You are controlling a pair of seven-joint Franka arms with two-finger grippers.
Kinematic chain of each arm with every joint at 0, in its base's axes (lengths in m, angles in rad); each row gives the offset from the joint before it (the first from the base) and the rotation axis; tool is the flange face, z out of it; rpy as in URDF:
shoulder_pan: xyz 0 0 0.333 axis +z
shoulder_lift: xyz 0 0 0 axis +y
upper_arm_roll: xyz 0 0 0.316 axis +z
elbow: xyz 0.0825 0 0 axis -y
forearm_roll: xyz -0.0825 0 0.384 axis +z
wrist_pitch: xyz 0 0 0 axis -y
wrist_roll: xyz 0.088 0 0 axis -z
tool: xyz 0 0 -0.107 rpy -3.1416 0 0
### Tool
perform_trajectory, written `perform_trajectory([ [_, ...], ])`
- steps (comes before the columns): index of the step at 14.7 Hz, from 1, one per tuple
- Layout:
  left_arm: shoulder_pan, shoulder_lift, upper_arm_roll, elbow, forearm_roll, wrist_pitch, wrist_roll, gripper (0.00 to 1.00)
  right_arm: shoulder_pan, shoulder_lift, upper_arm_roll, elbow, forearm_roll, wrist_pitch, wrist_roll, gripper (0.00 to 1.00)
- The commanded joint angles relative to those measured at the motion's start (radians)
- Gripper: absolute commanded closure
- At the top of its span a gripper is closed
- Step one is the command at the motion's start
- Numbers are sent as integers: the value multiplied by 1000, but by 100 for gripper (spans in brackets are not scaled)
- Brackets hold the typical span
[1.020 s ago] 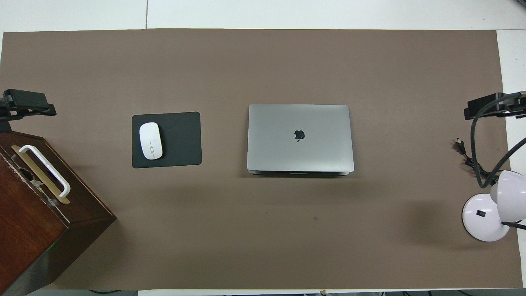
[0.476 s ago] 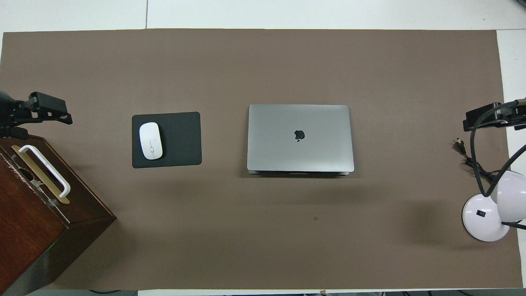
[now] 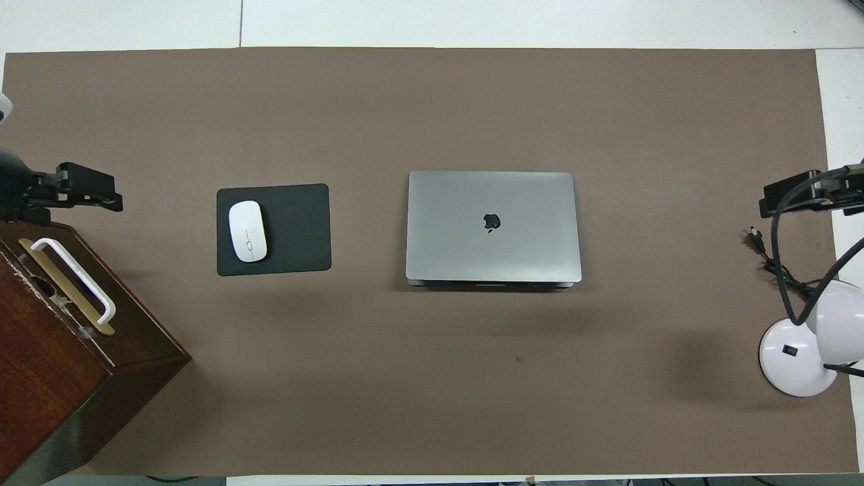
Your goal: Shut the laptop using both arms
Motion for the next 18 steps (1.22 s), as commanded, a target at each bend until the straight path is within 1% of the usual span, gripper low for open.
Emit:
perform_trajectory([
  [1, 7, -11, -7, -16, 15, 22, 22, 0, 2, -20, 3, -15, 4, -16, 16, 0],
  [4, 7, -11, -7, -16, 16, 22, 31, 0, 2, -20, 2, -15, 4, -16, 16, 0],
  [7, 7, -11, -7, -15, 15, 44, 107, 0, 2, -20, 1, -15, 4, -16, 16, 0],
  [11, 10, -10, -7, -12, 15, 65, 106, 0, 2, -20, 3, -14, 4, -16, 16, 0],
  [14, 11, -7, -6, -7, 16, 131, 109, 0, 2, -20, 1, -14, 4, -16, 16, 0],
  [18, 11, -11, -6, -2, 16, 120, 106, 0, 2, -20, 0, -14, 4, -16, 16, 0],
])
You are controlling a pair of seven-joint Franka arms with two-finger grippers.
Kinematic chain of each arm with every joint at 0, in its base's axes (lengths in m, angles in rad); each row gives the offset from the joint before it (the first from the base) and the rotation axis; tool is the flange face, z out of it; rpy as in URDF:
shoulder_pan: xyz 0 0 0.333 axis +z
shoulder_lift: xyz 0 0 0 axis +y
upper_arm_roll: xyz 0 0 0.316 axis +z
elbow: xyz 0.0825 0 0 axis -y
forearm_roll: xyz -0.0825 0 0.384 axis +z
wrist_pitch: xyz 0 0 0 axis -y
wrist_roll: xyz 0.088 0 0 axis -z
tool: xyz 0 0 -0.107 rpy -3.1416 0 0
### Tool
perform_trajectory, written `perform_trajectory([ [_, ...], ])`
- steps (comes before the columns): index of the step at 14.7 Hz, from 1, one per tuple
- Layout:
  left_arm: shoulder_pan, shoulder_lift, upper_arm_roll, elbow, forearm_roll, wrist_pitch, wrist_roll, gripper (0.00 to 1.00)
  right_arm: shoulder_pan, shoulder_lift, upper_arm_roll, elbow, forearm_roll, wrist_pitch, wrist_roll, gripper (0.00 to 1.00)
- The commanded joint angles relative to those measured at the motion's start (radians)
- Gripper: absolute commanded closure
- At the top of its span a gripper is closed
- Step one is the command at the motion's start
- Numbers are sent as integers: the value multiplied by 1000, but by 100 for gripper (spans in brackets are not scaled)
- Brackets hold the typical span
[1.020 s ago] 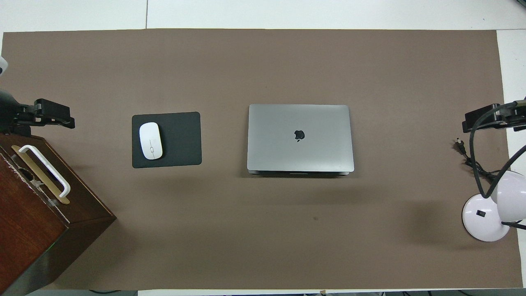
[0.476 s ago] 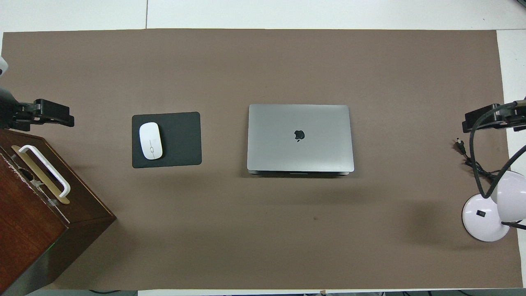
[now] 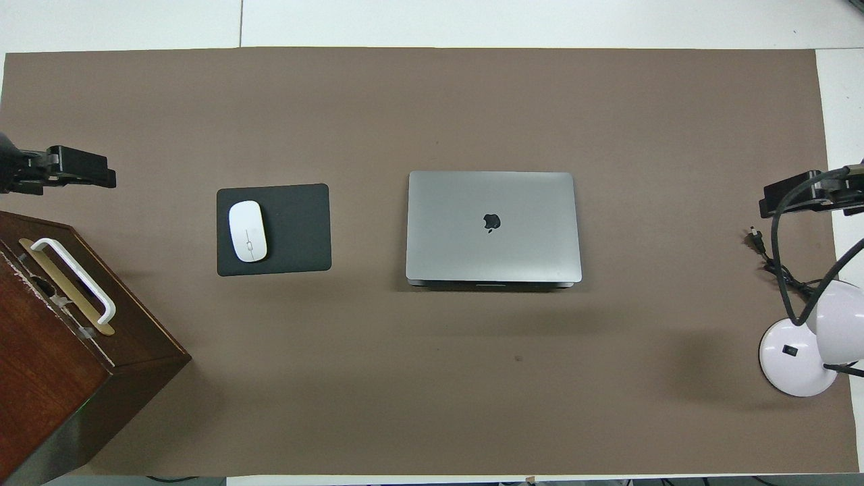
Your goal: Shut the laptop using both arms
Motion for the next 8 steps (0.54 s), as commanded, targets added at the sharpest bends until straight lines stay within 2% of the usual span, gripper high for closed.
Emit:
perform_trajectory([
  [1, 11, -13, -6, -4, 16, -2, 12, 0, 2, -19, 0, -14, 4, -15, 16, 0],
  [4, 13, -14, -5, 17, 16, -57, 12, 0, 2, -19, 0, -14, 4, -15, 16, 0],
  [8, 13, -16, -5, 16, 16, -57, 10, 0, 2, -19, 0, -14, 4, -15, 16, 0],
])
